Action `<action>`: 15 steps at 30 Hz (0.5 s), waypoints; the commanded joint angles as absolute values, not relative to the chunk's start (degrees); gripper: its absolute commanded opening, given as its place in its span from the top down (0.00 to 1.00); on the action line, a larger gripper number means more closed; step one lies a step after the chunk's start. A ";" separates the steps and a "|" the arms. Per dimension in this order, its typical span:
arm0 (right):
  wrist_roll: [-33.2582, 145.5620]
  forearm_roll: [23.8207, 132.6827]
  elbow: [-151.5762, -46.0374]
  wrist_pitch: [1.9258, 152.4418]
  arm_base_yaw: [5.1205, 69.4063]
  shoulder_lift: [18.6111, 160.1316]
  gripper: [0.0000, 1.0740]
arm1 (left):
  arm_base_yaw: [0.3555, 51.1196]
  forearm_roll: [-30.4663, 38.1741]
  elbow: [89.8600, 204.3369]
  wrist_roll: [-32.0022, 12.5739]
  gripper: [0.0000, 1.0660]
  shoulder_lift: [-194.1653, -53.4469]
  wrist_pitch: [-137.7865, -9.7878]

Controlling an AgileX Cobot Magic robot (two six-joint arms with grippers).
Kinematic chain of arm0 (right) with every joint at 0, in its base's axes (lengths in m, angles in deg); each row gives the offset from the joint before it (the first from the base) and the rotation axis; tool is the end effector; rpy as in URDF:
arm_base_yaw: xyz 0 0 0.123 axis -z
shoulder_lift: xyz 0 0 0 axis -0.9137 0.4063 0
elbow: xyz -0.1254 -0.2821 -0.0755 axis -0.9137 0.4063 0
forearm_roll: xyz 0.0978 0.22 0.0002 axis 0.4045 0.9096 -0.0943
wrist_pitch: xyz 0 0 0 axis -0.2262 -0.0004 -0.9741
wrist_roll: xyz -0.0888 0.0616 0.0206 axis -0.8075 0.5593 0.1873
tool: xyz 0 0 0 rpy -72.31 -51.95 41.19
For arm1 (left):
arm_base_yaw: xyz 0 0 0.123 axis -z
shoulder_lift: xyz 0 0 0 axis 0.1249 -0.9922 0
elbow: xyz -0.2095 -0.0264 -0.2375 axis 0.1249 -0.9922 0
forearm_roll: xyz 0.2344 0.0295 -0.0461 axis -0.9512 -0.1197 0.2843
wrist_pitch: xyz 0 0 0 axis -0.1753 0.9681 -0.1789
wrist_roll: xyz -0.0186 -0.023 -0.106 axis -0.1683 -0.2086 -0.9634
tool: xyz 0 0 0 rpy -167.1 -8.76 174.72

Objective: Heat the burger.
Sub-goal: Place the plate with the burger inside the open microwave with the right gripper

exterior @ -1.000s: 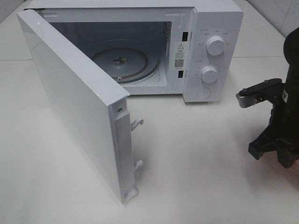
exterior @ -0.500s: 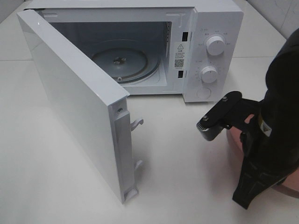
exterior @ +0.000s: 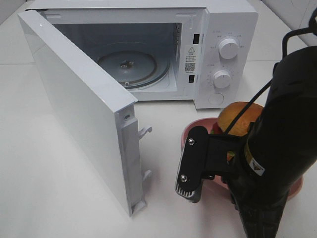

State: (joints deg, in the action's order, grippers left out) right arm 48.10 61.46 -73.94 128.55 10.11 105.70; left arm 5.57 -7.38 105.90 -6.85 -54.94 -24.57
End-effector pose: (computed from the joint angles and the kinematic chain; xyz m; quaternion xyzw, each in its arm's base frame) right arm 0.1466 0.1748 0.2072 -0.6327 0.7652 -0.0882 0.0797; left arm -0.0320 -0.0066 0.2659 0.0385 0.8463 0.0088 0.5312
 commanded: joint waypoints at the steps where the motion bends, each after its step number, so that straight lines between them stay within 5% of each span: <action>1: 39.85 59.52 -74.11 125.63 9.82 104.96 1.00 | 5.86 -7.32 105.85 -7.14 0.02 -53.96 -24.97; 15: 15.21 58.83 -74.11 121.90 9.82 104.96 1.00 | 5.86 -7.32 105.85 -7.14 0.02 -53.96 -24.97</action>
State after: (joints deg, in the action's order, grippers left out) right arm 16.88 60.78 -73.94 123.56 9.93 105.70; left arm 5.57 -7.38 105.90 -6.85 -54.94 -24.57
